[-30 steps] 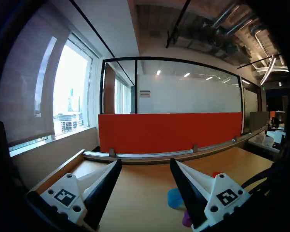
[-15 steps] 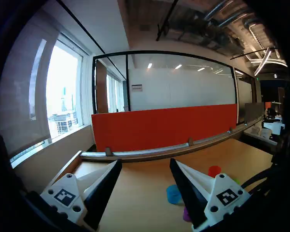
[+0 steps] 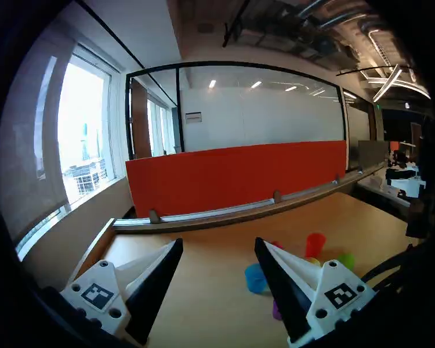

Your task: Pour water

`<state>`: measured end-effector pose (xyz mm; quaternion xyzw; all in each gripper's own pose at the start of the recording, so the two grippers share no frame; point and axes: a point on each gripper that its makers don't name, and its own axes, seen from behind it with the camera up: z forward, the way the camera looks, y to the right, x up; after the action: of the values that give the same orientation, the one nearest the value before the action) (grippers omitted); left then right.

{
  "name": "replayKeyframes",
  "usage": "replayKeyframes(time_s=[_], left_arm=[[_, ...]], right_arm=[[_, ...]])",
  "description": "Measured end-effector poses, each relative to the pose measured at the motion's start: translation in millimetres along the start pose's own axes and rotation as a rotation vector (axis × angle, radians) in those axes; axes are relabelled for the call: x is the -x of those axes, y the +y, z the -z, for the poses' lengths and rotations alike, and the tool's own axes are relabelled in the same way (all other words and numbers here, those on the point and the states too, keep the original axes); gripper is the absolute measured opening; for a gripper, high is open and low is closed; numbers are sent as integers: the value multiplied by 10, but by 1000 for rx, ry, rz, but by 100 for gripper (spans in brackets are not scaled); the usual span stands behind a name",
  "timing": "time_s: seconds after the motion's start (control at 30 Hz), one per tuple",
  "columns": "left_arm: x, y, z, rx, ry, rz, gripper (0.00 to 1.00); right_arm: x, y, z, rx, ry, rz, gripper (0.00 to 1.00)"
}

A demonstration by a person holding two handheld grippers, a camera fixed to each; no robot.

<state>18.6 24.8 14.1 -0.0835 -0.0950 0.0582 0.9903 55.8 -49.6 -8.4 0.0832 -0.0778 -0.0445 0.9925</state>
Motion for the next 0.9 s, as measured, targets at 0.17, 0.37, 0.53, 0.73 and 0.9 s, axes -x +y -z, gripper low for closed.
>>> replayKeyframes(time_s=[0.17,0.37,0.53,0.73,0.9], left_arm=[[82,19,-69,24,-32,-13,92],[137,74,-163,57,-61,-25,92],[196,140,-239,89,-87,-27,92],[291,211,-347,133,-121,-26,92],[415,264,-455,166,-158,-50,92]], right_arm=[[102,-128,-29,-62,-46,25,99],[217,-245,-76,-123,-96,60,100],[338,-345,-104,-178,-143,85,100],[465,-480,-112,-241,-189,114,100],[568,-565,-138,-274,-223,129,100]])
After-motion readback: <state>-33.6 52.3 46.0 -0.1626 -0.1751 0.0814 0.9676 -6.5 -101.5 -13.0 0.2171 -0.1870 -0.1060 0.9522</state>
